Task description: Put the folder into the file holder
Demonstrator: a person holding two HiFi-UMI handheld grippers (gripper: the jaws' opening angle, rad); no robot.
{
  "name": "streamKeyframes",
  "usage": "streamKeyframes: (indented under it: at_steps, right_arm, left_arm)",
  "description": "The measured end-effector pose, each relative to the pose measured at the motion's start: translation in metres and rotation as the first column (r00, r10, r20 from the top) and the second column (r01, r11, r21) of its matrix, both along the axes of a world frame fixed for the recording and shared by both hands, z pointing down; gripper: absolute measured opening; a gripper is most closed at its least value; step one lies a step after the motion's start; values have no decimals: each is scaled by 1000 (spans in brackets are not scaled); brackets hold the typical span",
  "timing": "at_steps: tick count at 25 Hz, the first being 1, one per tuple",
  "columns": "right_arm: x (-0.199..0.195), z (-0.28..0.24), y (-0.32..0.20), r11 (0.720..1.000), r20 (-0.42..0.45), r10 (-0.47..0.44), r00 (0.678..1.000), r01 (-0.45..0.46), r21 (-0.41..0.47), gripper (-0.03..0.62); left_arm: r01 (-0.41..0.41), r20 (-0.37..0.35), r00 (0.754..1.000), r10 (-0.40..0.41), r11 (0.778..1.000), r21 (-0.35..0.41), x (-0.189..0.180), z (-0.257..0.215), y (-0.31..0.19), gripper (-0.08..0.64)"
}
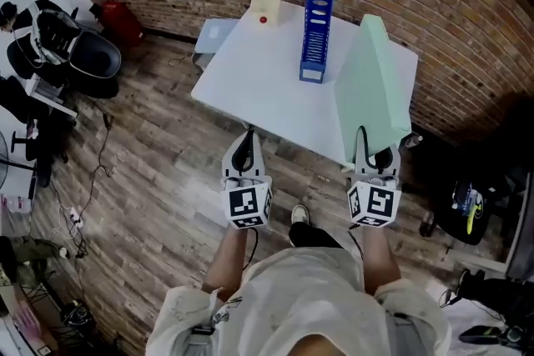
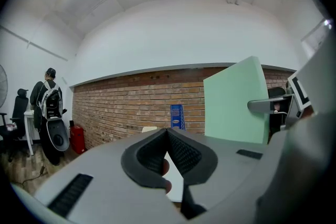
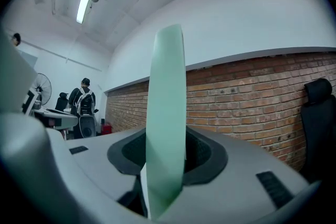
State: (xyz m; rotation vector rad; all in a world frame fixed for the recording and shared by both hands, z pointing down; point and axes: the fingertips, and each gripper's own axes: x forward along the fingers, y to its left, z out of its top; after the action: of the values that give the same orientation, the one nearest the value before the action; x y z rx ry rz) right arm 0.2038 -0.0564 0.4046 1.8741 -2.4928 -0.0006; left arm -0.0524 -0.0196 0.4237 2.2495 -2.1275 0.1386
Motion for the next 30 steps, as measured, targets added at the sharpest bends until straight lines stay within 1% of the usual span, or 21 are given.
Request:
streamKeyframes:
  at_steps: [6, 9, 13, 16, 18, 22, 24, 30]
  right_arm:
    - [25, 0, -34, 999, 24, 43, 999, -43, 5, 173]
    - [28, -3, -45, 998, 35, 58, 998, -59, 16, 172]
    - [21, -4, -59, 997, 30, 74, 997, -74, 17, 172]
    - [15, 0, -71, 996, 19, 91, 996, -92, 13, 170]
    - [10, 0, -81, 993, 9, 114, 993, -114, 17, 170]
    - [-1, -4, -108, 983, -4, 182, 983, -182, 31, 170]
    - [-9, -7, -120, 979, -12, 199, 980, -198, 42, 170]
    - [-31, -11, -145, 967, -19, 253, 967, -251, 49, 170]
  left_arm:
    - [-47, 30, 998, 47, 999, 18, 25, -11, -46, 12]
    - [-61, 44, 997, 60, 998, 20, 27, -15, -59, 12]
    - [-78, 34, 996, 77, 997, 23, 21, -15, -77, 12]
    - [-105, 5, 994, 105, 994, 26, 15, -14, -97, 12]
    - [-129, 0, 992, 129, 991, 37, 10, -14, -115, 12]
    - [-192, 18, 981, 191, 980, 51, -3, -14, -157, 12]
    - [-220, 27, 975, 219, 974, 59, -8, -16, -176, 12]
    - [-289, 20, 957, 288, 955, 73, -22, -19, -219, 12]
